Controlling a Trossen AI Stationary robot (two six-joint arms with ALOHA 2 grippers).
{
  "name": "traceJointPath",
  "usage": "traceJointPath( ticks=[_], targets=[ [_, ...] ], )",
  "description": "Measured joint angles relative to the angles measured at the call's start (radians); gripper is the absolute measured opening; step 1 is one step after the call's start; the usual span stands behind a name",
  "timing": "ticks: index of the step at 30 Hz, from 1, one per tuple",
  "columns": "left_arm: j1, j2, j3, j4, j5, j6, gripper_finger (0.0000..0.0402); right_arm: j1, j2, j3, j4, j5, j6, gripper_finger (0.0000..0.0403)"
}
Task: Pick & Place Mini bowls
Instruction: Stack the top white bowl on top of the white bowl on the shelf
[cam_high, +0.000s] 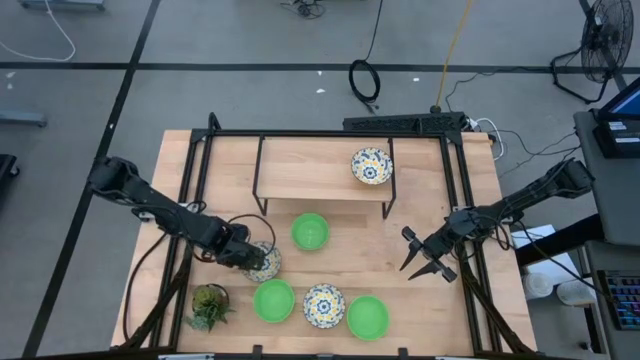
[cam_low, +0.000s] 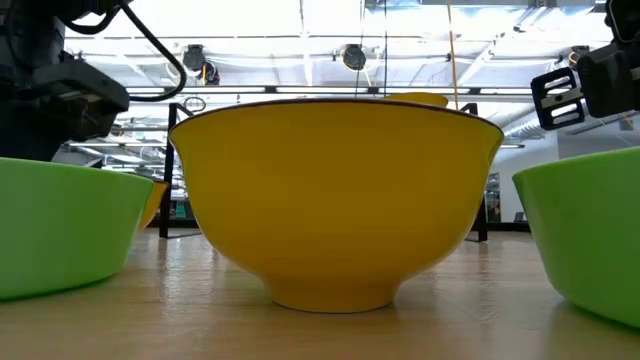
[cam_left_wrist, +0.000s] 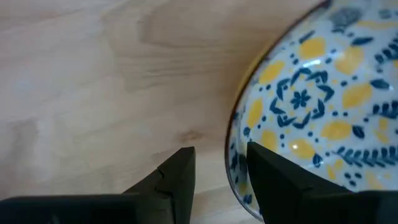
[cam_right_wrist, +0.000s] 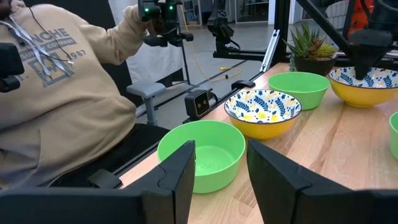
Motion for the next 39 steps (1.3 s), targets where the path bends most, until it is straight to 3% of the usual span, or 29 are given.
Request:
traceJointPath(
  ticks=[11, 25, 35, 39],
  targets=[
    [0.045, 0.000, 0.000, -0.102, -0.106, -0.002, 0.0147, 0.000, 0.000, 0.000, 0.000, 0.002, 0.000, 0.0132],
    [0.048, 0.000, 0.000, -0.092, -0.073, 0.183, 0.0147, 0.000, 0.000, 0.000, 0.000, 0.002, 0.000, 0.0132],
    [0.048, 0.000, 0.000, 0.156, -0.091, 0.156, 0.0147, 0.000, 0.000, 0.000, 0.000, 0.002, 0.000, 0.0132],
    [0.048, -0.001, 0.000, 0.174, -0.102, 0.150, 0.0147, 0.000, 0.000, 0.000, 0.000, 0.002, 0.000, 0.0132]
  ],
)
